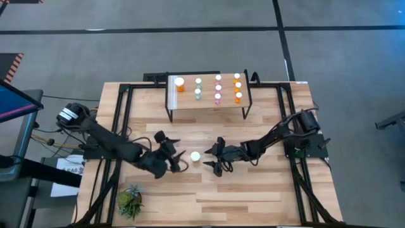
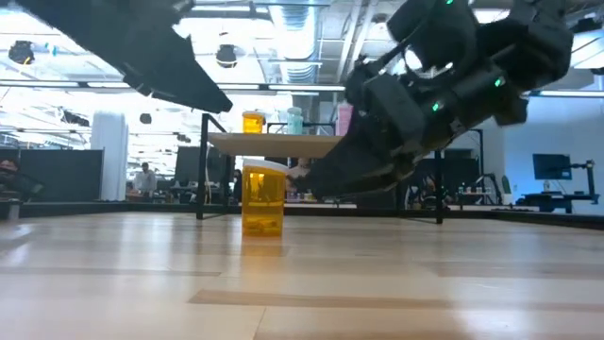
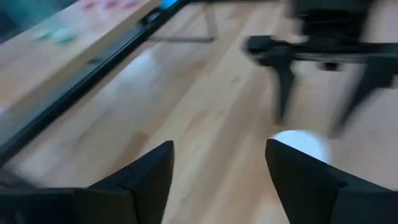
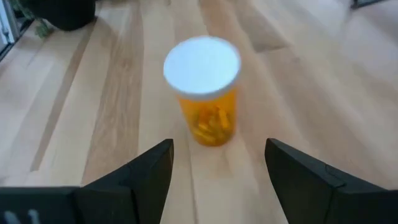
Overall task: Pick and place medicine bottles onto shelf by color
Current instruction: Put the large orange pill bottle on the shelf aligned with the other large orange pill bottle
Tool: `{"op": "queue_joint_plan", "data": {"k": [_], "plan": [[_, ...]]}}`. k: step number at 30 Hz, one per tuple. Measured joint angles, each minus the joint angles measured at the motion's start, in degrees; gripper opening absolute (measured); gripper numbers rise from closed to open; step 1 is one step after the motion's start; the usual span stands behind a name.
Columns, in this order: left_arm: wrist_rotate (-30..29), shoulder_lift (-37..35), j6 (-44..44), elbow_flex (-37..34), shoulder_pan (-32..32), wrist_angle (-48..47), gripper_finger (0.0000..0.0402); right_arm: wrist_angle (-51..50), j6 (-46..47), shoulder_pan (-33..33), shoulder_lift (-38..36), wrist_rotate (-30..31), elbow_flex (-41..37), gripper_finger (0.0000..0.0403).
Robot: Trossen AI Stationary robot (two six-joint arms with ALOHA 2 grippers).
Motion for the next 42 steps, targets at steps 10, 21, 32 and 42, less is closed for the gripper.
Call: {"op": "queue_joint_plan", "data": {"k": [10, 21, 32, 42], "plan": [[9.08, -0.22, 14.07, -9.59, -1.49, 31.39, 0.0037, -2.05, -0.69, 2.29, -11.62, 9.31, -7.62, 0.0276], [19.65, 1.1, 18.97, -14.1, 3.39, 46.01, 0.0001, -0.96, 0.66, 3.08, -14.98, 13.57, -11.83, 0.0276], [22.66, 15.27, 23.72, -14.07, 4.78, 65.87, 0.0, 1.13, -0.66, 3.23, -14.98, 13.64, -11.81, 0.0276], [28.96, 19.73, 21.15, -11.48, 7.34, 65.4, 0.0, 0.95, -0.7, 3.23, -14.96, 13.6, -11.81, 0.0276]]}}
